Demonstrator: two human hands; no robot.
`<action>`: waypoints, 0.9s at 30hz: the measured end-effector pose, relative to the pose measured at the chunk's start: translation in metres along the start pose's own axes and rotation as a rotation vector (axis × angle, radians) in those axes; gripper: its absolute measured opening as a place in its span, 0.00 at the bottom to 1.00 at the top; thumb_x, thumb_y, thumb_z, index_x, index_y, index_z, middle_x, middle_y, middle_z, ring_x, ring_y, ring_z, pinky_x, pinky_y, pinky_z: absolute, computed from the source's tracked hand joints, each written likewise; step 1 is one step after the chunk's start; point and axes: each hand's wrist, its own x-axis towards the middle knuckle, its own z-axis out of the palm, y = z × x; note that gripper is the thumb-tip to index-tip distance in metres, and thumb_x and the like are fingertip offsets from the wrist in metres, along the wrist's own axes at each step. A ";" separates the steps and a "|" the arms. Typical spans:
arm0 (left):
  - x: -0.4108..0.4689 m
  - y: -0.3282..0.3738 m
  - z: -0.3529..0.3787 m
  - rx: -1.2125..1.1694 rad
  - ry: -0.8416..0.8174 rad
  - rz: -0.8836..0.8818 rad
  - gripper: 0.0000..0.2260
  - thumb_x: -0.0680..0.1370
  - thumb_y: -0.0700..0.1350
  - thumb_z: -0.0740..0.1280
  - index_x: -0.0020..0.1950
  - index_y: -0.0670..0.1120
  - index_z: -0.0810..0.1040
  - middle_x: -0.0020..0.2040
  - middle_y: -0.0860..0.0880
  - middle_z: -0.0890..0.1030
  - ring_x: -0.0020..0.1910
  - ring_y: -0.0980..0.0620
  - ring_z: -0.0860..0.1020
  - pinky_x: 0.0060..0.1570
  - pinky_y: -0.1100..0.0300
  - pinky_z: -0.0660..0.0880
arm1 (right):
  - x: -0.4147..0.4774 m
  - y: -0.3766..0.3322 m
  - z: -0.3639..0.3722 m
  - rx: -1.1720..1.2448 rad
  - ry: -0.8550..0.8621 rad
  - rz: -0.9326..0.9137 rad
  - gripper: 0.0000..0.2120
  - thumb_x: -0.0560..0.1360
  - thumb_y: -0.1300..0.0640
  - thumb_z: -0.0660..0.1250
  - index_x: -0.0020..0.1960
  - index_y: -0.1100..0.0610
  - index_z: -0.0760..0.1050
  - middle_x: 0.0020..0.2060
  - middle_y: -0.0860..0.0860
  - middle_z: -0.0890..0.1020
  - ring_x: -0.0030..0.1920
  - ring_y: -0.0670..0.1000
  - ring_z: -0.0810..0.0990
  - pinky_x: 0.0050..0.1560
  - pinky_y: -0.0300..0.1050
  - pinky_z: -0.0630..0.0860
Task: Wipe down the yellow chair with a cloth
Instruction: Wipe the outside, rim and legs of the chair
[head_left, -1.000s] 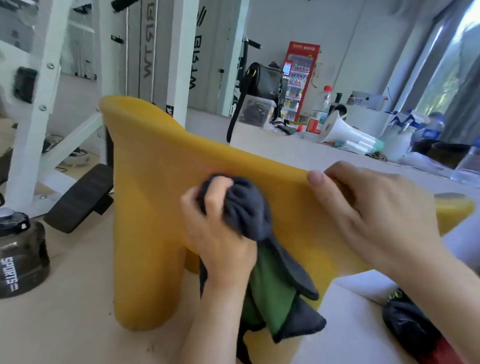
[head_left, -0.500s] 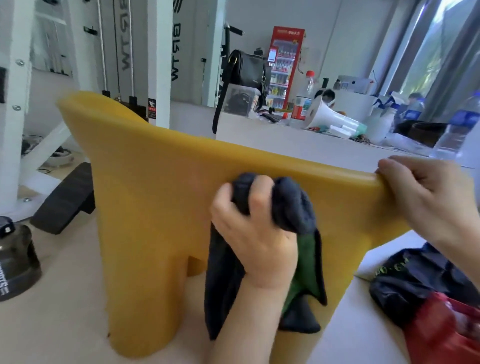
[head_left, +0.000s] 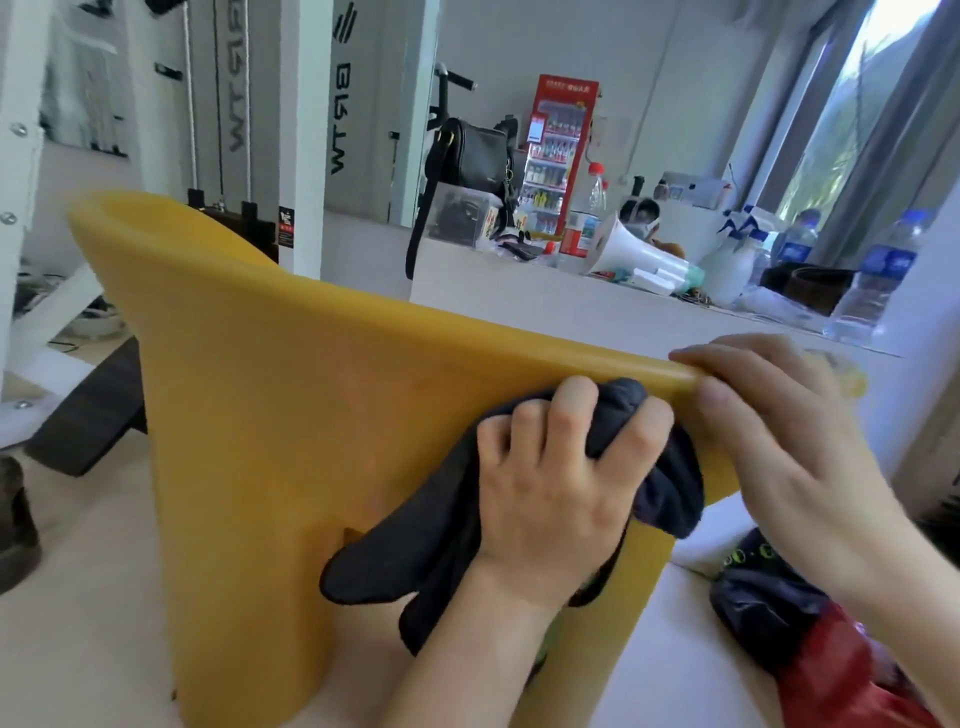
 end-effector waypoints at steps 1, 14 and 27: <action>0.001 -0.001 -0.004 -0.028 -0.042 -0.015 0.09 0.79 0.45 0.60 0.58 0.56 0.70 0.54 0.47 0.67 0.42 0.46 0.68 0.40 0.50 0.67 | -0.016 -0.011 0.004 0.008 0.011 -0.058 0.17 0.75 0.42 0.58 0.60 0.46 0.74 0.54 0.47 0.72 0.57 0.50 0.70 0.61 0.43 0.65; 0.038 -0.017 -0.068 -0.598 -0.401 -0.259 0.29 0.70 0.40 0.73 0.69 0.52 0.70 0.55 0.50 0.74 0.53 0.54 0.76 0.53 0.60 0.74 | -0.005 -0.039 0.032 0.286 0.427 -0.064 0.10 0.68 0.66 0.66 0.41 0.52 0.79 0.39 0.50 0.77 0.39 0.44 0.75 0.42 0.39 0.77; 0.058 -0.036 -0.116 -1.030 -0.649 -0.551 0.13 0.71 0.42 0.66 0.55 0.52 0.78 0.48 0.53 0.84 0.49 0.57 0.82 0.53 0.61 0.76 | -0.057 -0.067 0.083 0.425 0.222 -0.052 0.33 0.70 0.65 0.68 0.72 0.51 0.64 0.68 0.49 0.68 0.70 0.43 0.66 0.69 0.33 0.61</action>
